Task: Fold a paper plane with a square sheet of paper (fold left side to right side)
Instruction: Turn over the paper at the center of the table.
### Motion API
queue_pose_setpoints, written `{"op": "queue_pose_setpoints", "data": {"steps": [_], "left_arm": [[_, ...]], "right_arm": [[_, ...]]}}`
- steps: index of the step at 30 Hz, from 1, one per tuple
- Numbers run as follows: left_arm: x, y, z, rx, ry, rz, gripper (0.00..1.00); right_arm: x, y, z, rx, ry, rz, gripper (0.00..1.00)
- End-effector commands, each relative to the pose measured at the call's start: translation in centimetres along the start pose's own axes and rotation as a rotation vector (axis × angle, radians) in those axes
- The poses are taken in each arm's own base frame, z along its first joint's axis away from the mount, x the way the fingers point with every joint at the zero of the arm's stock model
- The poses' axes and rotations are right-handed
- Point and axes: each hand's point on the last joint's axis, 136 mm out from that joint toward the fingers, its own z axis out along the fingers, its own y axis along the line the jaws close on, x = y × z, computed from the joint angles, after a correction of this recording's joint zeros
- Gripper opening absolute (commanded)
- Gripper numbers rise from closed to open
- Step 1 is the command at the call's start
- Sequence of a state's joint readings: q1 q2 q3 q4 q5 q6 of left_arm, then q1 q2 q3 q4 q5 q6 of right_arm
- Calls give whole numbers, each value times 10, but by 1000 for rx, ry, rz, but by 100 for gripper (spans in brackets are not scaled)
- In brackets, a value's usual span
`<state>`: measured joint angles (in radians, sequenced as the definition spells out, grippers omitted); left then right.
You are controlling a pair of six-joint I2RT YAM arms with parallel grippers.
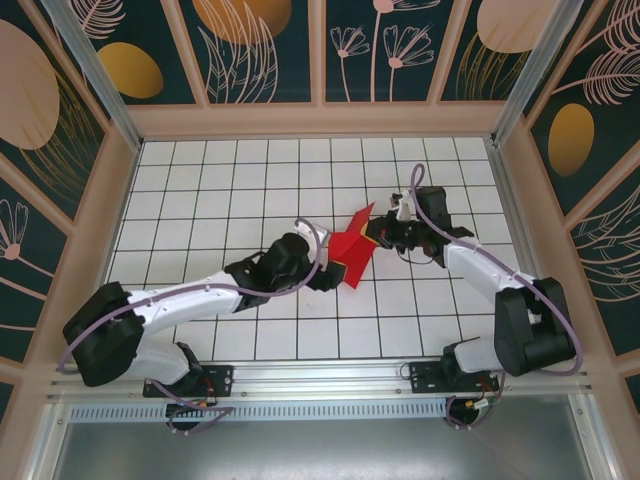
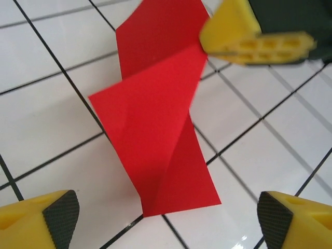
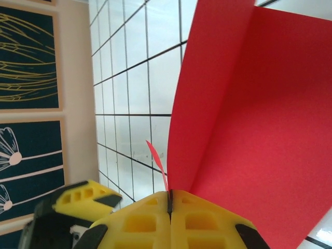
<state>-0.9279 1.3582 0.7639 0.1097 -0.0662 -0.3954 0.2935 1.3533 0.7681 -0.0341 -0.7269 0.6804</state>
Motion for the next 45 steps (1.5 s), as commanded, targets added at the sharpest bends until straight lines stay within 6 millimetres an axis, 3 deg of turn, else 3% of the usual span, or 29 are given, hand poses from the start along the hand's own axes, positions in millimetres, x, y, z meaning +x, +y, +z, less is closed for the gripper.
{"op": "queue_pose_setpoints", "data": {"steps": [1,6,13,19,26,31,38,45], "left_arm": [[-49,0,-30,68,-150,-144,95],[-79,-4,-66,193,-249,-228,98],[-121,-34,-124,444,-382,-233,98],[-126,-52,-133,556,-375,-232,99],[-130,-76,-134,726,-342,-235,96],[-128,-84,-135,797,-321,-242,80],[-126,-82,-141,810,-351,-263,46],[-121,-74,-135,769,-357,-281,22]], "right_arm": [[-10,33,-22,-82,-59,-154,3],[-10,75,-53,-252,-93,-343,2],[0,141,-101,-468,-113,-607,1],[16,191,-133,-578,-106,-771,1],[41,219,-130,-655,-49,-846,0],[48,229,-129,-680,-44,-875,0],[47,225,-127,-666,-50,-866,0],[46,216,-124,-643,-61,-849,3]]}}
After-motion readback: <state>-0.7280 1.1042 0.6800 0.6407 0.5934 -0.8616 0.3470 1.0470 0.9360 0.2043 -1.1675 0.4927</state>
